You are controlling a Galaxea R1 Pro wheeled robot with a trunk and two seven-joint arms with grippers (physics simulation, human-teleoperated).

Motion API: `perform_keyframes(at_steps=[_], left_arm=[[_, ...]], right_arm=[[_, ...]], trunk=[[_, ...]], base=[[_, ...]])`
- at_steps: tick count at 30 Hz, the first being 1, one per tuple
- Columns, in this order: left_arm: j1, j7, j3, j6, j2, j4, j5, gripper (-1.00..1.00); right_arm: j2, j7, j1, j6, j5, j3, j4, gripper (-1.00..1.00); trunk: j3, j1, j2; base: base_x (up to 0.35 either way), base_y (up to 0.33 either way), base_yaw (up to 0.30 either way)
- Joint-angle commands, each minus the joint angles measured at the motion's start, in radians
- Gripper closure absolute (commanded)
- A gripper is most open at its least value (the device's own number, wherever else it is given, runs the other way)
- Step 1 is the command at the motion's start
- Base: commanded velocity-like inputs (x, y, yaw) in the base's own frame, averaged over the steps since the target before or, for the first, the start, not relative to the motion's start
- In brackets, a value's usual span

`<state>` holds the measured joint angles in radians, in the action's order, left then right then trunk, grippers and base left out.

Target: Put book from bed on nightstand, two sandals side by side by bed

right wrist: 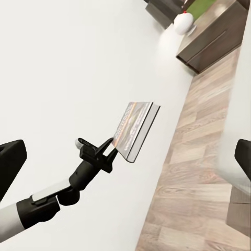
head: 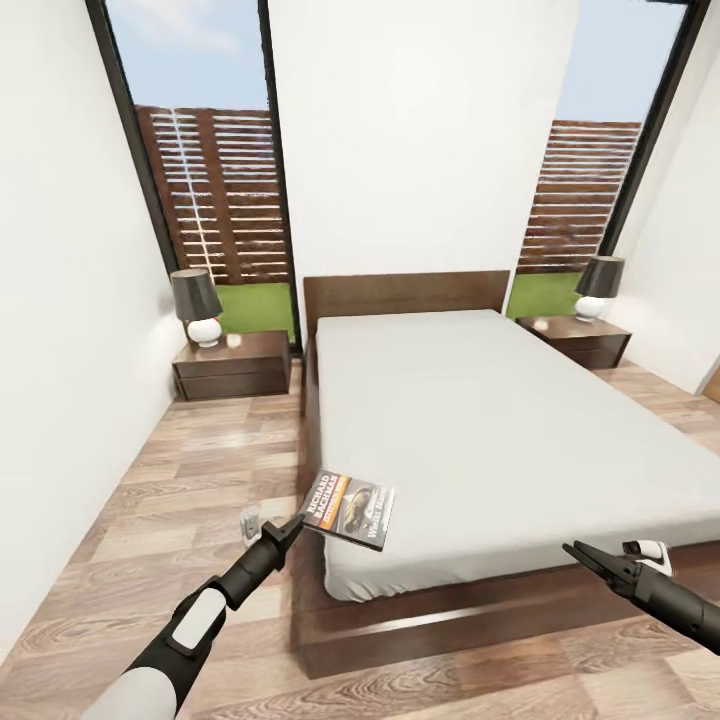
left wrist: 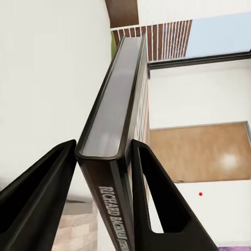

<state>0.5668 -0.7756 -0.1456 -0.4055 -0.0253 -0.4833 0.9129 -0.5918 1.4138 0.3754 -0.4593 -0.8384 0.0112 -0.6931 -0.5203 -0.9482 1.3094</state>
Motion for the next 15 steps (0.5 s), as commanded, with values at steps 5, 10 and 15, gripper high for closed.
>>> perform_keyframes(at_steps=[5, 10, 15], left_arm=[[0.001, -0.002, -0.005, -0.009, -0.001, 0.001, 0.006, 1.00], [0.001, -0.001, -0.005, -0.009, -0.001, 0.002, 0.006, 1.00], [0.001, -0.001, -0.005, -0.009, -0.001, 0.003, 0.006, 1.00]], right_arm=[[0.000, 0.002, 0.000, -0.010, -0.003, -0.001, 0.000, -1.00], [0.000, 0.002, 0.000, -0.012, -0.002, -0.003, 0.000, -1.00], [0.000, 0.002, 0.000, -0.013, -0.001, -0.005, 0.000, -1.00]], trunk=[[-0.001, 0.000, 0.001], [-0.001, 0.000, 0.001], [-0.001, 0.000, 0.001]], base=[[0.086, 0.243, 0.000], [0.114, 0.242, 0.000], [0.127, 0.240, 0.000]])
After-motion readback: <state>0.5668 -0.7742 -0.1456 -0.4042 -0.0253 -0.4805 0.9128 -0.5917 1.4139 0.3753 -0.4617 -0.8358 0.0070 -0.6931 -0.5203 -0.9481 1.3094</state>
